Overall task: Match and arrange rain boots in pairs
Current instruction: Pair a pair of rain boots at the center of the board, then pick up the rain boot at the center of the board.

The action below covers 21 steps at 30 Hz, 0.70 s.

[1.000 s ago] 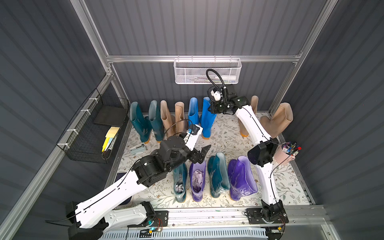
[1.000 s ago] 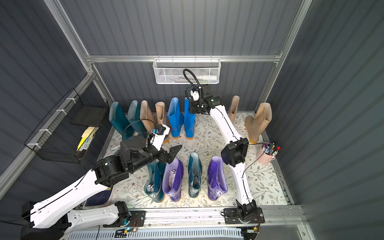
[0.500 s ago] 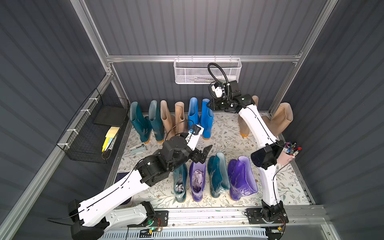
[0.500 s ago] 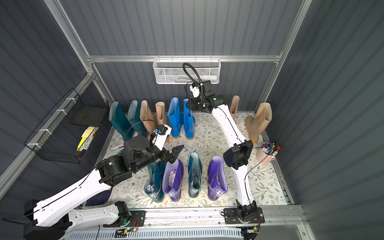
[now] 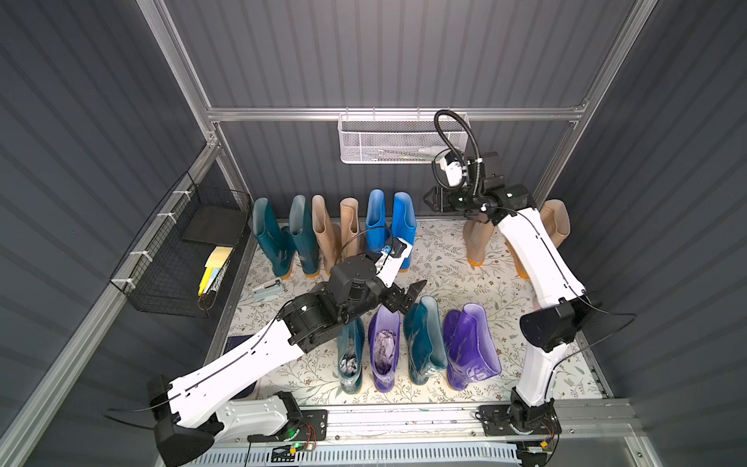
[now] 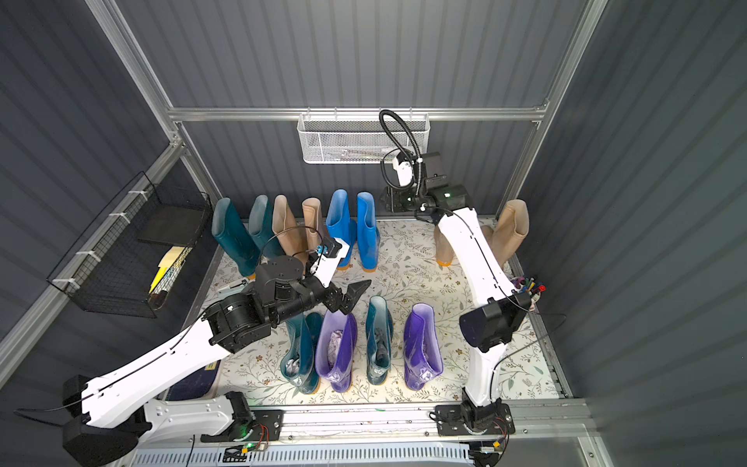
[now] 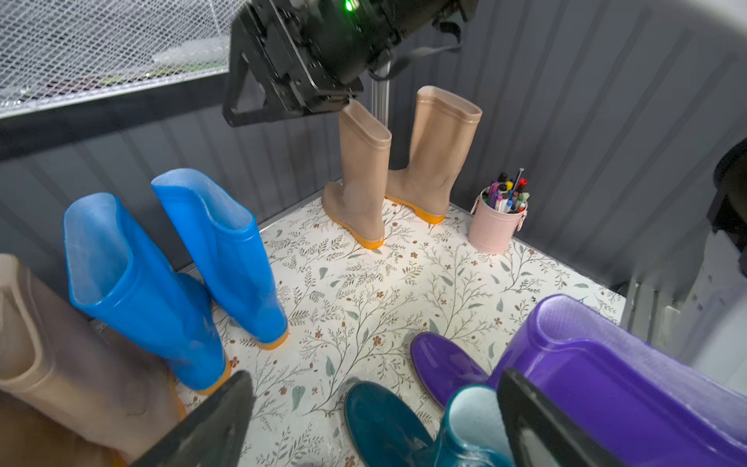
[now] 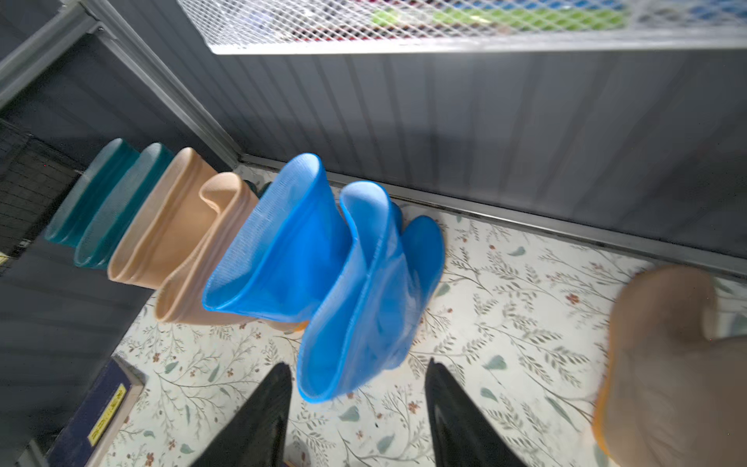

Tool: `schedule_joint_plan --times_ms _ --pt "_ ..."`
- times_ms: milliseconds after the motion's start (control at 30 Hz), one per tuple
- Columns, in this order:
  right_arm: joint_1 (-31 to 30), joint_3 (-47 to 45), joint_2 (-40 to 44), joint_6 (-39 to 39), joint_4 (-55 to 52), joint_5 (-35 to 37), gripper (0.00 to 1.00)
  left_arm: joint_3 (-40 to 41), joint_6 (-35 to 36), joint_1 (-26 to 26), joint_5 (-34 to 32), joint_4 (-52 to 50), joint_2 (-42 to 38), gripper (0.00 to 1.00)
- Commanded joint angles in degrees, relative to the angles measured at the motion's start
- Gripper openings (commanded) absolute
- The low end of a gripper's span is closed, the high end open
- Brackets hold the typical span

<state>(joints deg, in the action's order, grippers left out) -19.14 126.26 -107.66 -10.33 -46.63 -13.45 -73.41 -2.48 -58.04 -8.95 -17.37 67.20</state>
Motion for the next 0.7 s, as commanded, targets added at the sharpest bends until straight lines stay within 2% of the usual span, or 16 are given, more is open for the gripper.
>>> schedule_joint_plan --times_ms 0,133,267,433,533,667 --pt "3.06 -5.70 6.29 0.68 3.17 2.71 0.65 -3.48 2.97 -0.06 5.01 2.16 1.06 0.97" --pt "7.45 -12.63 11.87 0.83 4.27 5.46 0.77 -4.75 3.77 -0.10 9.75 3.07 2.89 0.97" --pt "12.37 -15.15 13.58 0.40 3.53 6.24 0.81 -4.64 3.10 -0.06 12.93 4.63 4.05 0.97" --pt "16.49 -14.61 11.35 0.20 3.87 6.16 0.83 -4.32 2.59 -0.05 15.53 5.62 5.12 0.97" --pt "17.73 -13.07 8.25 0.03 4.16 6.42 0.84 -4.96 3.09 -0.05 17.95 5.21 5.67 0.97" --pt "18.37 -10.31 3.60 -0.22 3.93 7.94 0.84 -5.34 3.23 -0.06 17.95 4.61 5.59 0.97"
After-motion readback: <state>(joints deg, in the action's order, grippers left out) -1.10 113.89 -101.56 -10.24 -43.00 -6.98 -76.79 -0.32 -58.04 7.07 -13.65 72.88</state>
